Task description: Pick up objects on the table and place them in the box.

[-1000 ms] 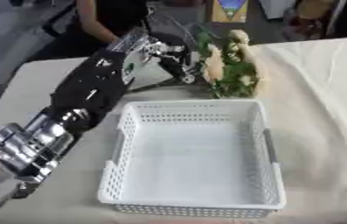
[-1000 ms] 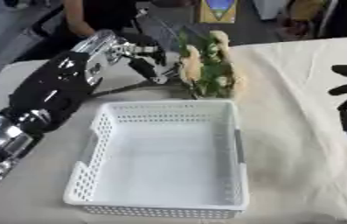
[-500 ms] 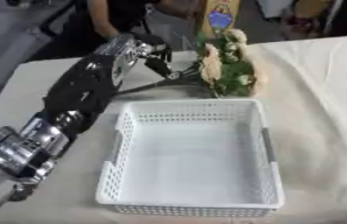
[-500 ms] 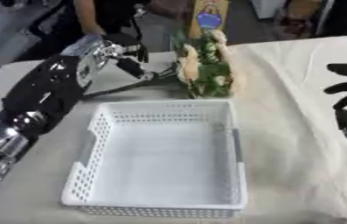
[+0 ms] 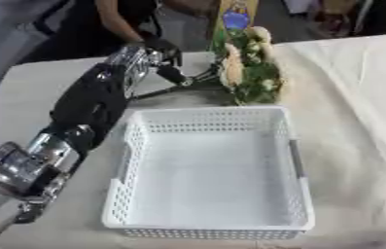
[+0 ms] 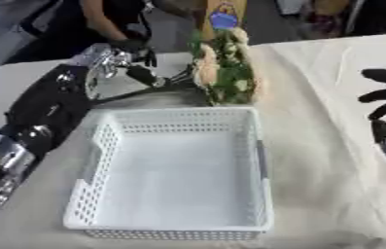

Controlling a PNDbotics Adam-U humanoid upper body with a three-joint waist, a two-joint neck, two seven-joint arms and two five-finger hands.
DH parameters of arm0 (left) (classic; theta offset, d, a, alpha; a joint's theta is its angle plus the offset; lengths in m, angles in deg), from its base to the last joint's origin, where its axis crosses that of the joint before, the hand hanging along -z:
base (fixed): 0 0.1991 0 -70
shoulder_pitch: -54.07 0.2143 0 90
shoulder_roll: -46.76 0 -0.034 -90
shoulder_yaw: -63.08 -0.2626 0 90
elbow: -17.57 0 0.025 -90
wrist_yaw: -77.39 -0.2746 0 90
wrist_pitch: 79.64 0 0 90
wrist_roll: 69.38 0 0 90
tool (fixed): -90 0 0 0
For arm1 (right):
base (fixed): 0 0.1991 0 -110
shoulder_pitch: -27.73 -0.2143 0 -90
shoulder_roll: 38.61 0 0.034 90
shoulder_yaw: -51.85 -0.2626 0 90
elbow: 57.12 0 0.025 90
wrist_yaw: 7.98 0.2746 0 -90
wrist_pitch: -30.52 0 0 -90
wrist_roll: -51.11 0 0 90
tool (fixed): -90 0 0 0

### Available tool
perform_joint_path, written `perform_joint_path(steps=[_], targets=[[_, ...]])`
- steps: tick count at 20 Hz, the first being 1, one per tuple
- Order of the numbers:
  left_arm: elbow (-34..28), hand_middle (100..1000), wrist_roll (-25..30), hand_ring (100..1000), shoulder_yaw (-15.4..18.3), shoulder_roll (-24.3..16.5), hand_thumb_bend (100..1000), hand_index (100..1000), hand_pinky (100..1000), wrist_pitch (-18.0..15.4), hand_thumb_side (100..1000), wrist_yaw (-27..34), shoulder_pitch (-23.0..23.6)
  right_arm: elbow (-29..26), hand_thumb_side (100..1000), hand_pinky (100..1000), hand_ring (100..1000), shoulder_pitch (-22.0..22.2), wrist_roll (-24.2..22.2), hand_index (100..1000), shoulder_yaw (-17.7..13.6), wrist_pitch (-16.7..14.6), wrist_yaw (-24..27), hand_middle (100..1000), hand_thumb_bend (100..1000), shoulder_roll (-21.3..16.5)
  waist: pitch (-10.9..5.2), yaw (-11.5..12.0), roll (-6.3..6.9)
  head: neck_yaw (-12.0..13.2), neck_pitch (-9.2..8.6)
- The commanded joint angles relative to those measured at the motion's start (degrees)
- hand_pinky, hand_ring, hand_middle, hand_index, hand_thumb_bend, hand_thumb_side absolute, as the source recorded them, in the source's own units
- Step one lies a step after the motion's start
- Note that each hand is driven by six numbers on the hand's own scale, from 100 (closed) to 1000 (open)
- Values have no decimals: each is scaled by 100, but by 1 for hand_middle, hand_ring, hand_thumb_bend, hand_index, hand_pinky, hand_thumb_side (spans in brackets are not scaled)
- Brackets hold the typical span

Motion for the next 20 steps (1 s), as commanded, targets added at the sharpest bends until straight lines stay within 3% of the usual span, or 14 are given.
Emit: perform_joint_path(steps=[1,7,14,20], targets=[[134,714,-252,794,210,-44,904,801,893,134,717,-161,-74,-124,292,669,824,-132,-91,1000,4,-70,49,982,100,-2,-28,-25,-41,70,-84],[85,715,-417,787,203,-41,875,799,880,11,716,-46,-55,-146,297,669,823,-203,-130,1000,32,-74,71,982,100,40,51,-109,-46,27,-165],[-267,707,-331,780,-114,119,841,789,873,-428,713,492,-54,-158,302,669,823,-292,-175,1000,76,-54,116,983,100,93,54,-195,-14,37,-187],[-251,710,-146,786,-200,119,842,791,885,-408,698,483,52,-173,305,669,823,-334,-183,1000,75,-22,136,982,100,111,62,-229,8,13,-162]])
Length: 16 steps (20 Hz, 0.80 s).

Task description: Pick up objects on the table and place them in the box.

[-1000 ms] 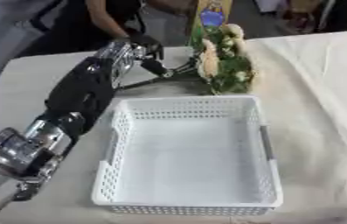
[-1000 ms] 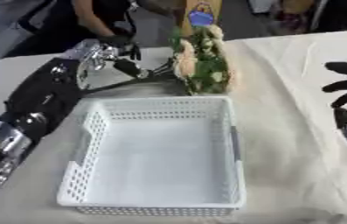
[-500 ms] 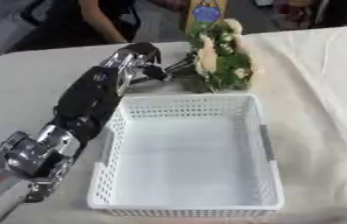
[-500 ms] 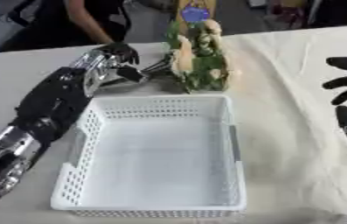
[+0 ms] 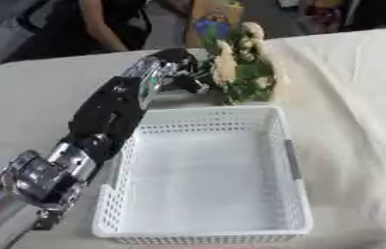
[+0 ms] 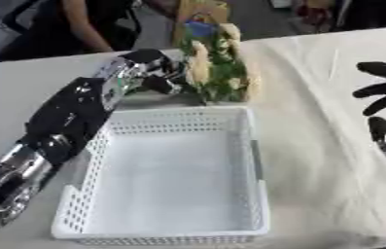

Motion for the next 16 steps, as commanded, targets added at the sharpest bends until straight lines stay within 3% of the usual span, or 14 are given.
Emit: perform_joint_path(steps=[1,7,16], targets=[[-57,709,53,785,7,-117,842,790,884,46,702,-88,-62,-119,305,669,823,-133,-96,1000,-5,-66,35,982,100,-27,-60,-8,-26,-13,-53],[160,711,-268,791,246,-225,859,792,892,398,683,-522,-50,-123,302,669,822,-118,-92,1000,-13,-64,30,982,100,-33,-44,15,-42,-15,-67],[288,697,-492,769,355,-247,840,787,878,588,650,-833,-39,-123,301,669,822,-101,-87,1000,-18,-72,23,981,100,-34,-37,36,-61,6,-107]])
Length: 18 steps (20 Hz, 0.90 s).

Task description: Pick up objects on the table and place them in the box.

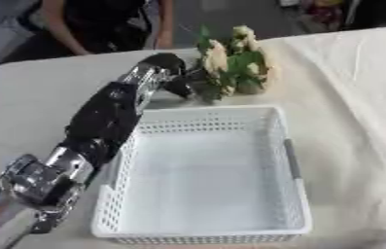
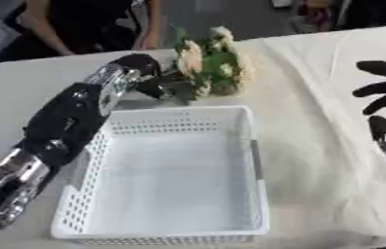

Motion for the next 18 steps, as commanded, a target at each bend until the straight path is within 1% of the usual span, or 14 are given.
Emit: perform_joint_path(steps=[1,2,6,7,8,9,10,11,12,14,15,16,18], targets=[[37,691,-2,758,52,-112,829,784,869,31,639,-106,-30,-112,301,669,822,-110,-67,1000,-16,-91,25,981,100,-26,-37,-10,-50,14,-109],[72,679,17,747,53,-88,819,777,858,30,637,-135,0,-114,302,669,822,-116,-66,1000,-18,-88,26,981,100,-19,-30,-15,-52,18,-118],[224,679,176,741,49,19,797,777,851,-10,634,-222,125,-123,302,669,821,-143,-64,1000,-21,-80,30,980,100,6,4,-30,-59,19,-150],[259,679,220,741,46,48,623,776,851,-29,730,-254,157,-125,302,669,821,-148,-64,1000,-22,-78,32,980,100,12,10,-30,-62,17,-149],[295,665,265,726,43,79,767,770,832,-49,614,-281,188,-126,302,669,821,-151,-64,1000,-23,-76,32,980,100,15,14,-31,-64,14,-149],[327,668,314,731,40,108,772,771,836,-71,618,-304,216,-126,302,669,821,-152,-64,1000,-24,-75,32,980,100,16,15,-32,-66,10,-151],[350,651,355,686,40,127,727,760,780,-87,578,-322,236,-127,302,669,821,-152,-63,1000,-25,-74,32,980,100,17,15,-32,-67,6,-154],[380,626,404,643,38,146,656,741,746,-87,502,-344,261,-128,301,669,821,-152,-61,1000,-26,-74,33,980,100,17,15,-31,-70,1,-161],[403,592,446,585,39,157,566,712,685,-62,404,-375,278,-129,300,669,821,-152,-60,1000,-28,-73,32,980,100,17,15,-31,-72,-2,-167],[414,532,490,509,43,166,448,655,605,10,263,-439,294,-130,301,669,821,-149,-56,1000,-31,-72,31,980,100,16,14,-29,-76,-5,-172],[400,493,466,464,45,152,358,609,557,88,179,-493,298,-130,300,669,821,-145,-54,1000,-33,-71,30,980,100,14,14,-26,-78,-4,-176],[382,448,426,404,49,143,243,549,476,167,100,-543,302,-129,299,669,821,-142,-53,1000,-35,-71,28,979,100,12,14,-22,-80,-6,-180],[347,377,318,321,58,128,100,474,353,310,100,-620,304,-127,299,669,821,-136,-52,1000,-37,-73,25,979,100,8,15,-15,-82,-6,-187]])
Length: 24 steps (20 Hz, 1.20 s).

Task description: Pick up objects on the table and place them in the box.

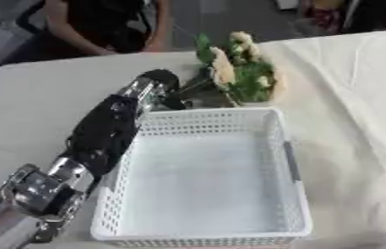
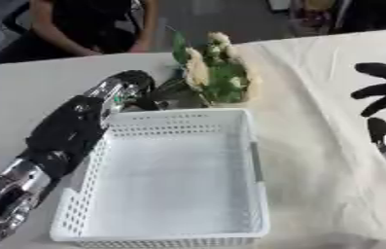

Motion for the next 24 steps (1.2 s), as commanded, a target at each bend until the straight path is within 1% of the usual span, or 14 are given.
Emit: perform_joint_path(steps=[1,2,3,4,5,6,8,10,14,18,24], targets=[[105,320,-130,258,1,-54,100,418,259,232,170,-192,103,-121,299,669,821,-106,-52,1000,-36,-76,24,979,100,-46,-13,21,-62,-8,-94],[69,270,-262,202,17,-70,100,370,187,299,287,-187,100,-119,299,669,821,-102,-51,1000,-38,-77,21,979,100,-48,-13,25,-64,-8,-98],[35,224,-425,146,36,-83,100,328,112,366,328,-152,97,-119,298,669,821,-98,-49,1000,-39,-78,20,979,100,-51,-13,29,-67,-6,-104],[35,158,-539,100,36,-87,100,267,100,403,333,-111,101,-118,298,669,821,-97,-48,1000,-39,-80,19,979,100,-52,-12,30,-68,-4,-107],[18,120,-665,100,63,-101,100,234,100,436,339,-21,89,-117,297,669,821,-91,-46,1000,-41,-80,17,978,100,-54,-13,37,-71,-2,-114],[11,100,-773,100,74,-115,100,196,100,457,345,84,83,-116,297,669,821,-87,-44,1000,-42,-81,16,978,100,-56,-14,40,-73,0,-118],[0,100,-940,100,77,-155,100,167,100,464,357,311,66,-113,297,669,821,-79,-39,1000,-46,-80,12,977,100,-61,-17,48,-75,2,-120],[-14,100,-1027,100,51,-208,100,141,100,443,347,469,45,-111,296,669,821,-69,-37,1000,-47,-80,10,977,100,-67,-22,55,-75,3,-120],[-30,100,-927,100,25,-309,100,123,100,385,297,656,-3,-107,297,668,820,-55,-32,1000,-52,-77,6,977,100,-76,-36,71,-73,13,-121],[-129,100,-932,100,57,-411,100,122,100,393,320,889,-63,-104,296,668,820,-43,-29,1000,-57,-74,3,976,100,-85,-47,88,-69,-4,-125],[-263,100,-1184,100,91,-559,100,121,100,475,358,1321,-141,-102,296,669,820,-32,-24,1000,-67,-69,0,976,100,-90,-57,99,-66,-20,-136]])
